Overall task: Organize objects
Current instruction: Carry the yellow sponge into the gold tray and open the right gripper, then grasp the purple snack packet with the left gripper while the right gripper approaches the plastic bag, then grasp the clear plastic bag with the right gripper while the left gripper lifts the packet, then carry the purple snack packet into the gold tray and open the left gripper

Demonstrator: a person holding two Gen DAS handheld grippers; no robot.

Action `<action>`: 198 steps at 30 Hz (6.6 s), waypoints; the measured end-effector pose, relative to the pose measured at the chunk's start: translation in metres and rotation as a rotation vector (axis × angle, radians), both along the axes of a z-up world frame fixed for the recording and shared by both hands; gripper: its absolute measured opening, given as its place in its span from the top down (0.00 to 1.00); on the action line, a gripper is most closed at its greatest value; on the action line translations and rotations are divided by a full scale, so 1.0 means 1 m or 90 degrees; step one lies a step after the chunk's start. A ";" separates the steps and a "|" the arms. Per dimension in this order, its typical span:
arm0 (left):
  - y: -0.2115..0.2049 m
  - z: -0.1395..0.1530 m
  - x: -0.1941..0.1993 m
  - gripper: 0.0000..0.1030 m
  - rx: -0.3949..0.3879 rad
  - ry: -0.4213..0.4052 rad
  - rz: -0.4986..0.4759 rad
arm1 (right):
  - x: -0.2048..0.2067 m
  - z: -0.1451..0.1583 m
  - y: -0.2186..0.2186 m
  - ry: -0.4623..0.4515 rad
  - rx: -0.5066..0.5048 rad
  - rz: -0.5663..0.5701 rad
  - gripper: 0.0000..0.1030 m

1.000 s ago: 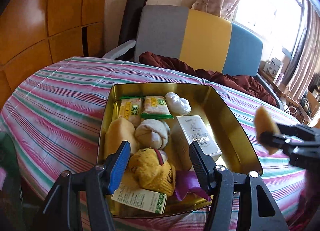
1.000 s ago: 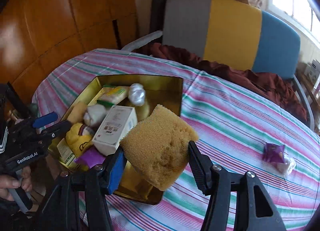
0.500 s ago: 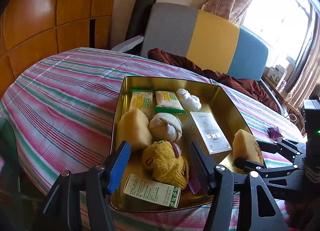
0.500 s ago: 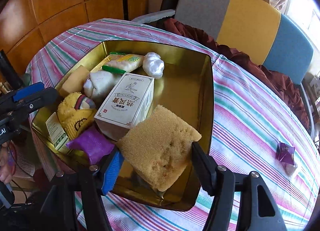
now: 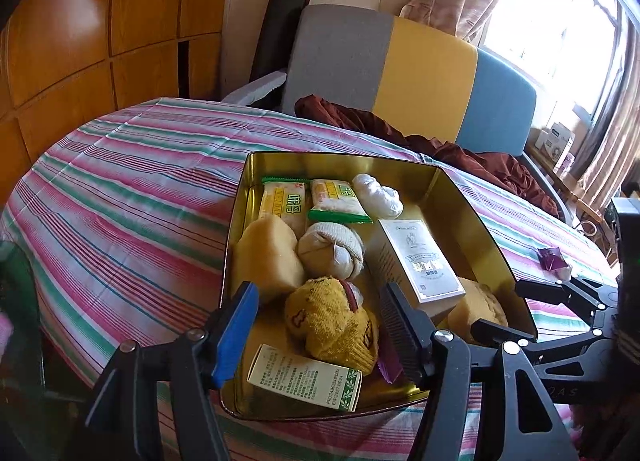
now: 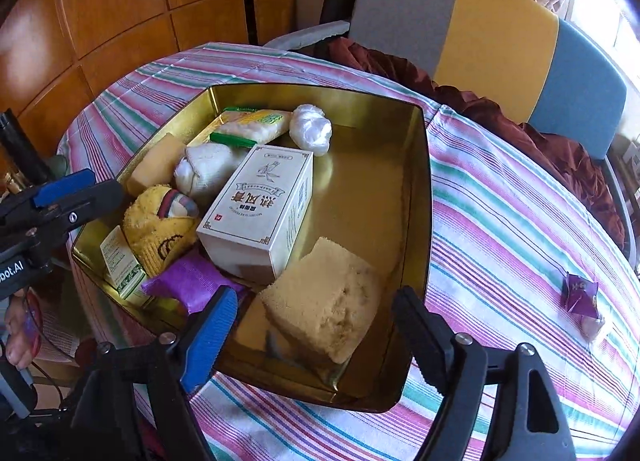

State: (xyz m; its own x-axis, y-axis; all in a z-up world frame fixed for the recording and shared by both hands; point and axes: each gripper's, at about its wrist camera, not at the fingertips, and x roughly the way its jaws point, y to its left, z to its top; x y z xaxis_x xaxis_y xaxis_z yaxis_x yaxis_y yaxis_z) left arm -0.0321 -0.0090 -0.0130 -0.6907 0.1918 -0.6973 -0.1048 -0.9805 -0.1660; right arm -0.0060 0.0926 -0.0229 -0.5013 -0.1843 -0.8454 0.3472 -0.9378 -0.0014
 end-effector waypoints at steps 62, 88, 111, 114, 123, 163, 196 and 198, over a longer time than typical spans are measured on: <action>0.253 0.030 -0.020 0.36 -0.094 0.016 -0.324 | 0.009 0.008 0.399 0.045 -0.210 -0.682 0.20; 0.458 -0.039 -0.079 0.37 -0.233 0.069 -0.673 | 0.008 -0.001 0.408 -0.015 -0.291 -0.673 0.20; 0.480 -0.065 -0.101 0.49 -0.208 0.016 -0.752 | 0.008 -0.008 0.417 -0.040 -0.291 -0.693 0.20; 0.479 -0.066 -0.101 0.57 -0.208 0.011 -0.742 | 0.007 -0.008 0.417 -0.041 -0.289 -0.690 0.20; 0.473 -0.064 -0.097 0.62 -0.202 -0.002 -0.690 | 0.003 -0.008 0.416 -0.045 -0.293 -0.677 0.20; 0.338 -0.037 -0.009 0.63 -0.094 -0.086 -0.464 | -0.024 -0.016 0.411 -0.016 -0.309 -0.604 0.20; 0.252 0.014 0.015 0.63 -0.024 -0.032 -0.394 | -0.055 -0.039 0.367 -0.045 -0.104 -0.486 0.66; 0.242 0.019 0.012 0.63 -0.026 -0.023 -0.374 | -0.056 -0.037 0.360 -0.044 -0.104 -0.469 0.65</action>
State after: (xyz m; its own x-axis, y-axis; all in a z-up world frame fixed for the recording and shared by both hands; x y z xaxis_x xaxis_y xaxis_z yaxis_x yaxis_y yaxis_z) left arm -0.0201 0.2331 0.0063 -0.4524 0.5070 -0.7337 -0.6269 -0.7659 -0.1428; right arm -0.0617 0.4522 -0.0603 -0.4896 0.0525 -0.8704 -0.3750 -0.9138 0.1558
